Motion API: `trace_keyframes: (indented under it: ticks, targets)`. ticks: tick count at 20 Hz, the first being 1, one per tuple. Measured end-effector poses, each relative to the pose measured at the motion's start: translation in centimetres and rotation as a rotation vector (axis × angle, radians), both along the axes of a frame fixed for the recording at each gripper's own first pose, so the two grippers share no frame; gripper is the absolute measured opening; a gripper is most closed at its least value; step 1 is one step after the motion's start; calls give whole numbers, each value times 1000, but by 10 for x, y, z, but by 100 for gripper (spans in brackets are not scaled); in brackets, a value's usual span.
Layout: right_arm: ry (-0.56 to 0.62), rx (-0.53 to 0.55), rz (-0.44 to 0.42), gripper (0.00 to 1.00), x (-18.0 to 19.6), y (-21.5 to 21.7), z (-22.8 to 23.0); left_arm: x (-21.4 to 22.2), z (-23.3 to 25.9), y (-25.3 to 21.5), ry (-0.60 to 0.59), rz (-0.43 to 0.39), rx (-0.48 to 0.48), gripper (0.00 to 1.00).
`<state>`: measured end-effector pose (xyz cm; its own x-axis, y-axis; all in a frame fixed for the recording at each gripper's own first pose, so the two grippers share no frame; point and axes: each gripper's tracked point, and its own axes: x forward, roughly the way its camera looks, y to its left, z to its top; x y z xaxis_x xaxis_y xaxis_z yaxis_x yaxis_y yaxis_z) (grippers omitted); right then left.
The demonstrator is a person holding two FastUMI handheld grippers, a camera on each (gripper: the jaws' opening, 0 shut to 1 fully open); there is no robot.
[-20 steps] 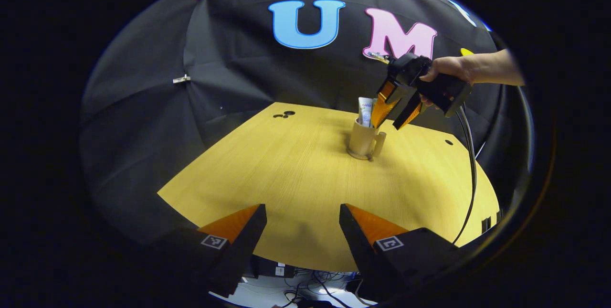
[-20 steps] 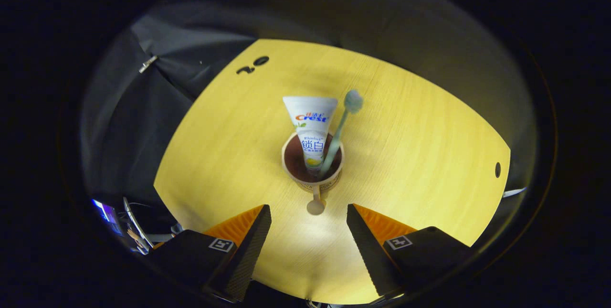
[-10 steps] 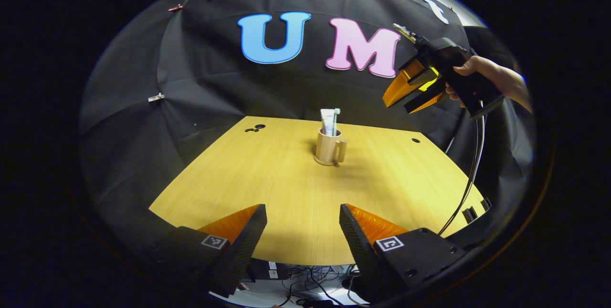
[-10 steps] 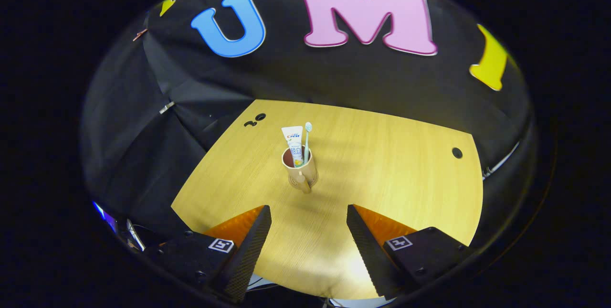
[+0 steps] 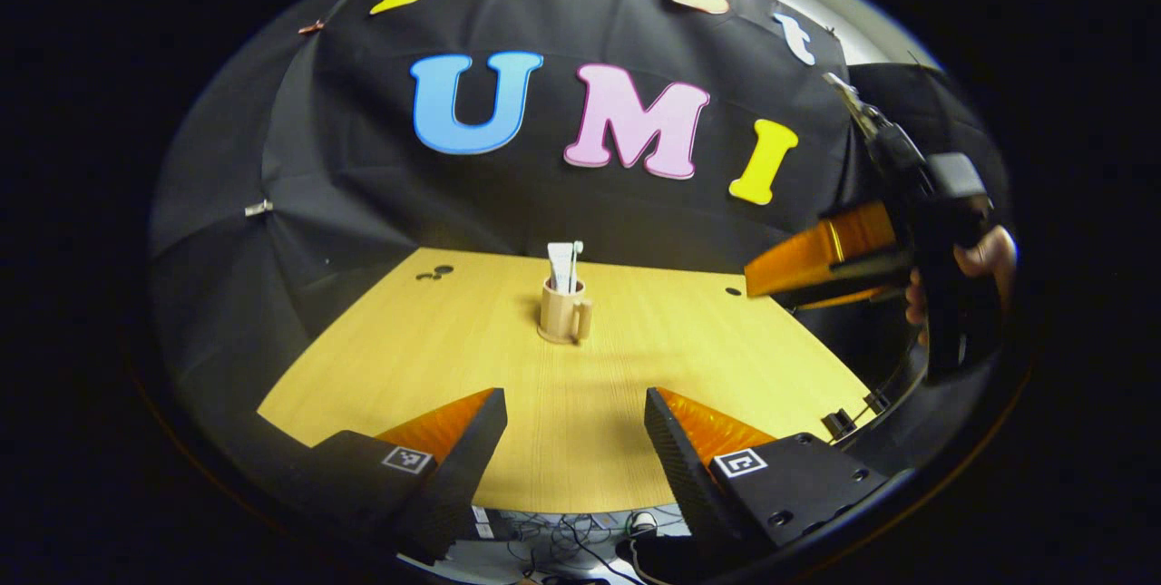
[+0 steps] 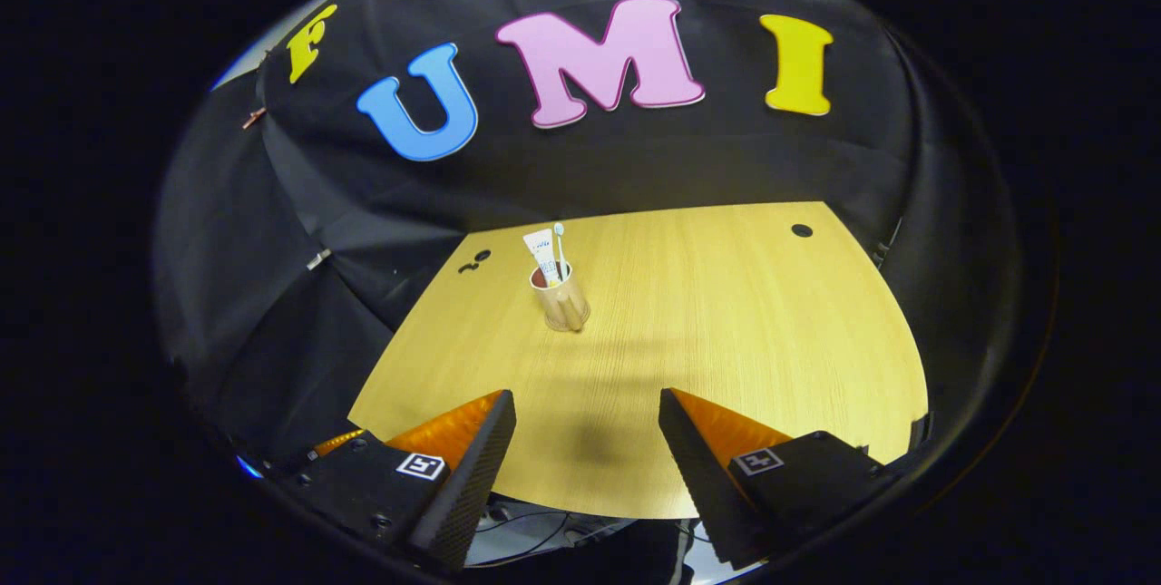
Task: Put the toothbrush and toothpaste on the desktop into the cup, then pick up the cup and place it on the coaster on the desktop.
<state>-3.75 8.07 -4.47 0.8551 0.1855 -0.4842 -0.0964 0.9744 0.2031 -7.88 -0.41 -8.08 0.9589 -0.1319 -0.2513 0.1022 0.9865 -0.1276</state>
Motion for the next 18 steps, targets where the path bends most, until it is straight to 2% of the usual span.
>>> trace_keyframes:
  ticks: [4, 8, 10, 15, 18]
  targets:
    - [-141, -63, -75, 98, -29, -9, 12, 2, 38, -6, -42, -41, 15, 97]
    - [-251, -56, -132, 98, -58, -13, 28, -7, 61, -16, -37, -59, -38, 96]
    - [-316, -58, -162, 98, -65, -16, 36, -12, 72, -14, -64, -57, -25, 97]
    - [-367, -67, -179, 98, -72, -14, 39, -18, 83, -12, -111, -55, 21, 97]
    - [-372, -54, -129, 98, -79, 1, 29, -19, 84, -14, -121, -59, 29, 97]
